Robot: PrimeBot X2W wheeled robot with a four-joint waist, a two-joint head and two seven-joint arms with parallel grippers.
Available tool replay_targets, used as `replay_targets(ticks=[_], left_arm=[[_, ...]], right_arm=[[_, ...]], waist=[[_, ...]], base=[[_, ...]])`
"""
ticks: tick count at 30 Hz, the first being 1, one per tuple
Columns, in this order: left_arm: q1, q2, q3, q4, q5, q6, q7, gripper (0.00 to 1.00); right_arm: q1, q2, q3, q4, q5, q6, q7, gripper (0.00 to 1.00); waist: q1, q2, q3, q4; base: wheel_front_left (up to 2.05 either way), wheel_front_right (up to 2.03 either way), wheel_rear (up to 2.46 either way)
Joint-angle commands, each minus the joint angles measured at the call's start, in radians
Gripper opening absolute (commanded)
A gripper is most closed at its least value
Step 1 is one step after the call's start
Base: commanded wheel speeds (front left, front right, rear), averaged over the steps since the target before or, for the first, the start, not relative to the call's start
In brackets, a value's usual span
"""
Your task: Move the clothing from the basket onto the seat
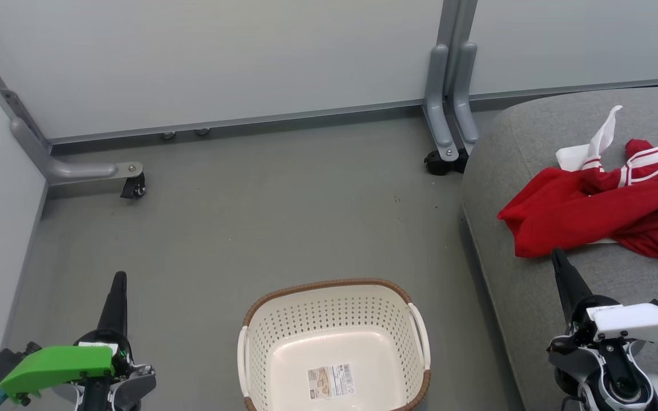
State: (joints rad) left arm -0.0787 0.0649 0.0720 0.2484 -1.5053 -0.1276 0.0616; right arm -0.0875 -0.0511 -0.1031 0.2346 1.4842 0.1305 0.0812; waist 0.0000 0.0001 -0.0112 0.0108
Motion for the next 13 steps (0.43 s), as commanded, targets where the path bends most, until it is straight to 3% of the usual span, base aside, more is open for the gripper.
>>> replay_targets(ticks=[1, 13], left_arm=[[-0.021, 0.005, 0.008, -0.005, -0.023, -0.005, 0.008, 0.0], [-0.032, 0.003, 0.019, -0.005, -0.104, -0.005, 0.031, 0.0]], right_arm=[[-0.013, -0.001, -0.004, 0.002, 0.022, 0.0, 0.008, 0.0], [-0.025, 0.0, -0.01, 0.009, 0.105, 0.0, 0.03, 0.0]], waist=[[0.0, -0.0001, 0.001, -0.001], [0.0, -0.0001, 0.011, -0.008]], base=[[0.0, 0.0, 0.0], [0.0, 0.0, 0.0]])
